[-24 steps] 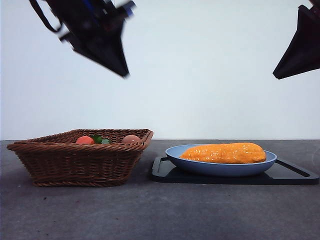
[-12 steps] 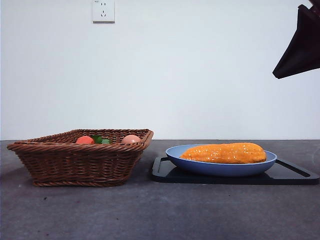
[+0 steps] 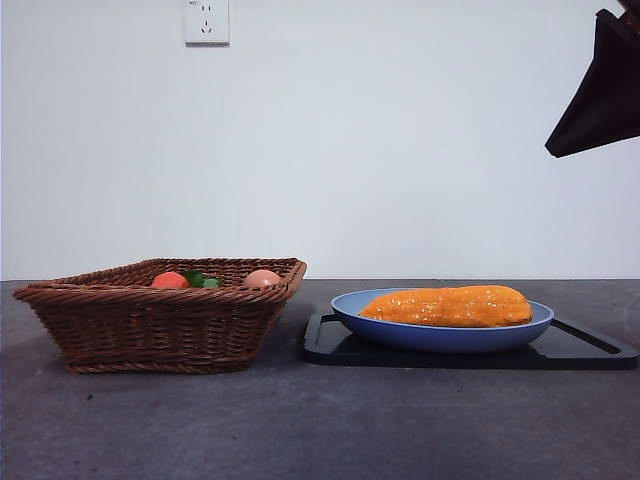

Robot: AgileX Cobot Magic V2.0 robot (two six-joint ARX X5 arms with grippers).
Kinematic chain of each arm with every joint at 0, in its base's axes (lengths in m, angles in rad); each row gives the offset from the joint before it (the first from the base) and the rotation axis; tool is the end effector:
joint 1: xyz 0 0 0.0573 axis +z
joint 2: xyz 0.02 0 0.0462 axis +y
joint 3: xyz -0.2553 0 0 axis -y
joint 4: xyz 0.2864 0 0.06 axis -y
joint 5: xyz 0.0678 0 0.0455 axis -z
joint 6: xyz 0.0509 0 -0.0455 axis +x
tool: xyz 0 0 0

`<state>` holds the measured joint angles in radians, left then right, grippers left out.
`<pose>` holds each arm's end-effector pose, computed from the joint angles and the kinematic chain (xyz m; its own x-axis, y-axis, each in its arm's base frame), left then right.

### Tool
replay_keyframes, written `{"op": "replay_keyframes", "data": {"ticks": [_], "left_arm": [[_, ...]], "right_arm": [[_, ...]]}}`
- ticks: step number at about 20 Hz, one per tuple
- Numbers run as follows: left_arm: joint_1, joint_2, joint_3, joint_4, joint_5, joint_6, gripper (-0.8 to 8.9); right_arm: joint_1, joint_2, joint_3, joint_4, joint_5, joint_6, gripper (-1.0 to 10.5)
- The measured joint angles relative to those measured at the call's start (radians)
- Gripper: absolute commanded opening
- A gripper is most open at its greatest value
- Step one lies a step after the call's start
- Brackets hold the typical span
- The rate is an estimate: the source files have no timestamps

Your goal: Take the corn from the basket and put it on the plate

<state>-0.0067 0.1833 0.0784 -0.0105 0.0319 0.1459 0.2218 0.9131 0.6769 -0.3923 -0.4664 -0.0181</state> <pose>0.1780 -0.0028 0.1661 0.9926 -0.0385 -0.1151 0.0547 0.9885 0.1408 0.2369 0.0769 0.2303 0.6059 0.5976 -0.5251 -0.5616 0.7888 0.2497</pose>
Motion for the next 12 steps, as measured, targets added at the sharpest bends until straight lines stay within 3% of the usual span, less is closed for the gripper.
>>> {"op": "replay_keyframes", "data": {"ticks": [8, 12], "left_arm": [[0.0, -0.151, -0.02, -0.23, -0.007, -0.004, 0.08], [0.0, -0.18, -0.02, -0.246, -0.009, -0.005, 0.08]], "right_arm": [[0.0, 0.0, 0.0, 0.0, 0.0, 0.0, 0.0], [0.0, 0.0, 0.0, 0.0, 0.0, 0.0, 0.0]]}}
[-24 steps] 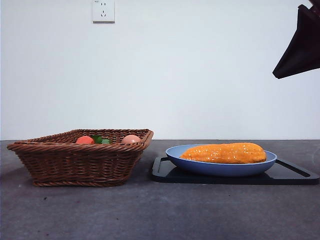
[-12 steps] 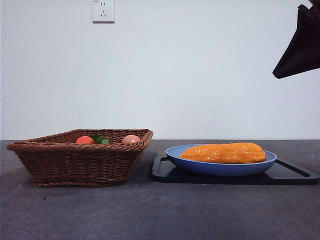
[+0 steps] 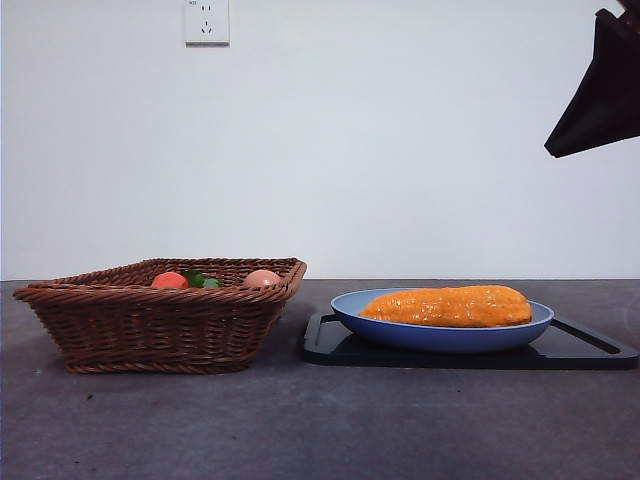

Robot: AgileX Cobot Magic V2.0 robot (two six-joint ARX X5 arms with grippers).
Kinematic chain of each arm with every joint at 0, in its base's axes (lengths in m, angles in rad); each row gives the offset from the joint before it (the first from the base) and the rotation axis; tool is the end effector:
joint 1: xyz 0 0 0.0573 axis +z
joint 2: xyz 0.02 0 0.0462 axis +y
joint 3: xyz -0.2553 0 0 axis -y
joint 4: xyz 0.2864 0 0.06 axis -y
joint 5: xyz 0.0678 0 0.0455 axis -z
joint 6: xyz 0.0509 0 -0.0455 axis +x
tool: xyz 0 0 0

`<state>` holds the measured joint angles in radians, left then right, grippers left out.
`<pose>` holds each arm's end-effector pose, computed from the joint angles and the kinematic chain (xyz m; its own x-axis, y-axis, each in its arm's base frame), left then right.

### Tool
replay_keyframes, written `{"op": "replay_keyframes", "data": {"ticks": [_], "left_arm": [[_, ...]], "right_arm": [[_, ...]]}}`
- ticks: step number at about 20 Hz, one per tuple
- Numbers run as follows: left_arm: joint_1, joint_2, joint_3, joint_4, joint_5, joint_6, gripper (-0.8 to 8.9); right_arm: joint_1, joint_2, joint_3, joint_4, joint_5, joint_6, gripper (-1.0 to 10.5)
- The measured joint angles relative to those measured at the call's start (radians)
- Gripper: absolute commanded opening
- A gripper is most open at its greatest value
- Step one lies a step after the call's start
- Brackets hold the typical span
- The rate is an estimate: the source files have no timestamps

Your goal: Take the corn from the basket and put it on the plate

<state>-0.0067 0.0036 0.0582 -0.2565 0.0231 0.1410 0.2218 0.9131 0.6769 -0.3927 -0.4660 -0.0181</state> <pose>0.1637 -0.0023 0.1562 0.9792 -0.0297 -0.2005 0.0572 0.9895 0.1331 0.2369 0.0769 0.2302 0.6059 0.5972 -0.5255 -0.5613 0.7891 0.2496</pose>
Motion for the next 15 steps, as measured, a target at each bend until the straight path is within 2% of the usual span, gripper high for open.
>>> {"op": "replay_keyframes", "data": {"ticks": [15], "left_arm": [[0.0, 0.0, 0.0, -0.004, -0.001, -0.025, 0.08]], "right_arm": [[0.0, 0.0, 0.0, 0.001, 0.0, 0.0, 0.0]]}}
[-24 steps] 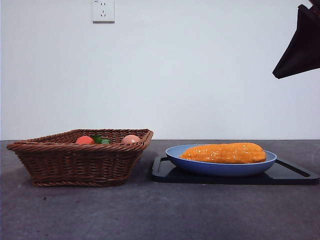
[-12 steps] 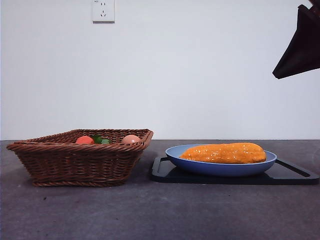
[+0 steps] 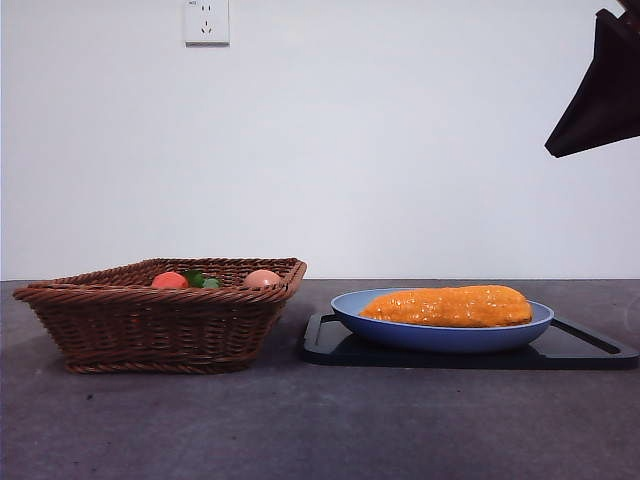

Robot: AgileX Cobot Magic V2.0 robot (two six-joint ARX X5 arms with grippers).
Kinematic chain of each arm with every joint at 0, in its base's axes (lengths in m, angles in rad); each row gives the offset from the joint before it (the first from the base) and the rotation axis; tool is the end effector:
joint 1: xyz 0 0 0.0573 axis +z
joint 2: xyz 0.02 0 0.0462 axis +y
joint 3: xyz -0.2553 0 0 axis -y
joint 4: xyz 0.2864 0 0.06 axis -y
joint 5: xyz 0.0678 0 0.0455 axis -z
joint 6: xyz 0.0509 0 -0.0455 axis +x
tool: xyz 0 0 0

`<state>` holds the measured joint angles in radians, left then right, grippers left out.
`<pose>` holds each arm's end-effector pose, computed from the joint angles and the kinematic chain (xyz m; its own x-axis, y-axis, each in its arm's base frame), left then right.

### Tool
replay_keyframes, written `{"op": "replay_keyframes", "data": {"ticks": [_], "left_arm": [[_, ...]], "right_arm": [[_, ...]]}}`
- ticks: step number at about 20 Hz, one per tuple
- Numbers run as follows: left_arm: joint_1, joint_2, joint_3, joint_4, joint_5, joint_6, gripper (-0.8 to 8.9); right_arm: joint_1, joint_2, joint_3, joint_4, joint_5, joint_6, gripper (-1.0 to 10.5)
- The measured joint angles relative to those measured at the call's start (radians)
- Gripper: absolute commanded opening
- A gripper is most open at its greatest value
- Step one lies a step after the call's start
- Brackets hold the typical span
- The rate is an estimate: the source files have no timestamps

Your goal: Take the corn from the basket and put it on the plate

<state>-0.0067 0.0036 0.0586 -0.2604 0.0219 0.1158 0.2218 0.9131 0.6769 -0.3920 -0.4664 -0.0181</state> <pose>0.1636 -0.0022 0.1559 0.9786 -0.0285 -0.2039 0.0515 0.9927 0.1087 0.2370 0.0769 0.2303 0.6060 0.5976 -0.5249 -0.5617 0.7888 0.2496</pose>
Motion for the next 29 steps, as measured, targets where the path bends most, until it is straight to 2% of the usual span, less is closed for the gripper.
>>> {"op": "replay_keyframes", "data": {"ticks": [8, 10, 13, 17, 21, 29], "left_arm": [[0.0, 0.0, 0.0, 0.0, 0.0, 0.0, 0.08], [0.0, 0.0, 0.0, 0.0, 0.0, 0.0, 0.08], [0.0, 0.0, 0.0, 0.0, 0.0, 0.0, 0.08], [0.0, 0.0, 0.0, 0.0, 0.0, 0.0, 0.08], [0.0, 0.0, 0.0, 0.0, 0.0, 0.0, 0.08], [0.0, 0.0, 0.0, 0.0, 0.0, 0.0, 0.08]], "right_arm": [[-0.002, -0.003, 0.0, 0.0, 0.005, -0.002, 0.0], [-0.032, -0.032, 0.0, 0.01, 0.04, -0.026, 0.0], [-0.127, -0.146, -0.032, 0.093, 0.078, -0.057, 0.0], [-0.256, -0.34, -0.222, 0.289, 0.09, -0.06, 0.0], [-0.306, -0.538, -0.435, 0.47, 0.22, -0.06, 0.0], [-0.315, -0.723, -0.596, 0.488, 0.335, -0.044, 0.0]]}}
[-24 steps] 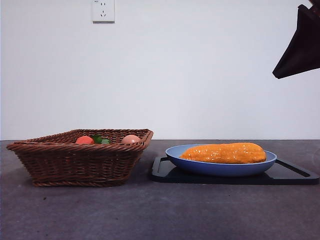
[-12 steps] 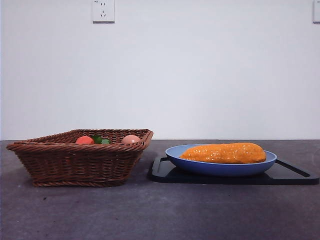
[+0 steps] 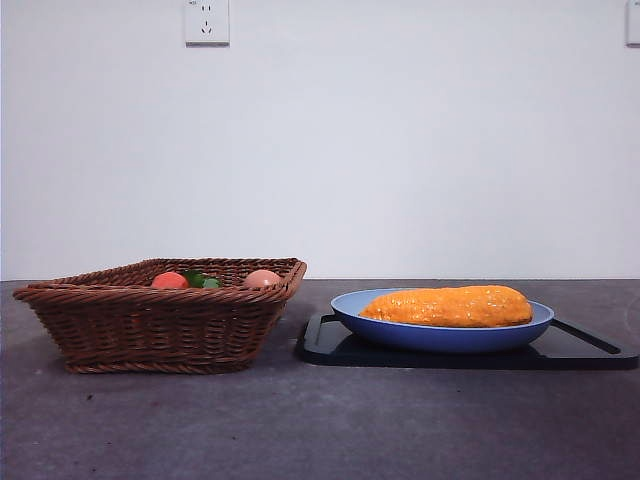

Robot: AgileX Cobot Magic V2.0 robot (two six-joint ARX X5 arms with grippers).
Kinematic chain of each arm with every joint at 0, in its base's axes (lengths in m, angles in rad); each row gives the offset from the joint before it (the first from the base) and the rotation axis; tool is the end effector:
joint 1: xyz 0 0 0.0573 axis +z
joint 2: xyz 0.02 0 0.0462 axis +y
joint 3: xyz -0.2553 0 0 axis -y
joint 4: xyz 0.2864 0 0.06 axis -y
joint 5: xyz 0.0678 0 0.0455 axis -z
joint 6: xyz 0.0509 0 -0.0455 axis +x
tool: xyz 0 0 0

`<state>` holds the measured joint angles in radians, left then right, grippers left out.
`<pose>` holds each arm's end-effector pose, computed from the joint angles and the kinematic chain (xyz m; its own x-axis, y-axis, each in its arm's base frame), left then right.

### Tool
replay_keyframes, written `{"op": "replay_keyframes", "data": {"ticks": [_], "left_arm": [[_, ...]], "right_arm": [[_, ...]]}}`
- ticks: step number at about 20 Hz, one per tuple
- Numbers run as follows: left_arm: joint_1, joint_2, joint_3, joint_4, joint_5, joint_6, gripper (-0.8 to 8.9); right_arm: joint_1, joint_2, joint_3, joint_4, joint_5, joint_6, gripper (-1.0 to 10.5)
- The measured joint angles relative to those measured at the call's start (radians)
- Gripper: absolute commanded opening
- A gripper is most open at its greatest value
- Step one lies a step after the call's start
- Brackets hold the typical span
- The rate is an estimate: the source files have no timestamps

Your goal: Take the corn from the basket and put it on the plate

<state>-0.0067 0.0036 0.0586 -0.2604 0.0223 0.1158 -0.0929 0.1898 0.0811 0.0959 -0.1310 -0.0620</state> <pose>0.1636 -0.0022 0.1559 0.9786 -0.0289 -0.2039 0.0519 0.9927 0.1086 0.1786 -0.0100 0.1787 0.9992 0.0381 -0.0127 -0.0388 0.9974 -0.0603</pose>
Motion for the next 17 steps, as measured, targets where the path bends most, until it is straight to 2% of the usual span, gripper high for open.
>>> {"op": "replay_keyframes", "data": {"ticks": [4, 17], "left_arm": [[0.0, 0.0, 0.0, 0.0, 0.0, 0.0, 0.08], [0.0, 0.0, 0.0, 0.0, 0.0, 0.0, 0.08]], "right_arm": [[0.0, -0.073, -0.06, 0.008, 0.027, 0.016, 0.0], [0.0, -0.187, -0.066, -0.168, 0.053, 0.037, 0.0]]}}
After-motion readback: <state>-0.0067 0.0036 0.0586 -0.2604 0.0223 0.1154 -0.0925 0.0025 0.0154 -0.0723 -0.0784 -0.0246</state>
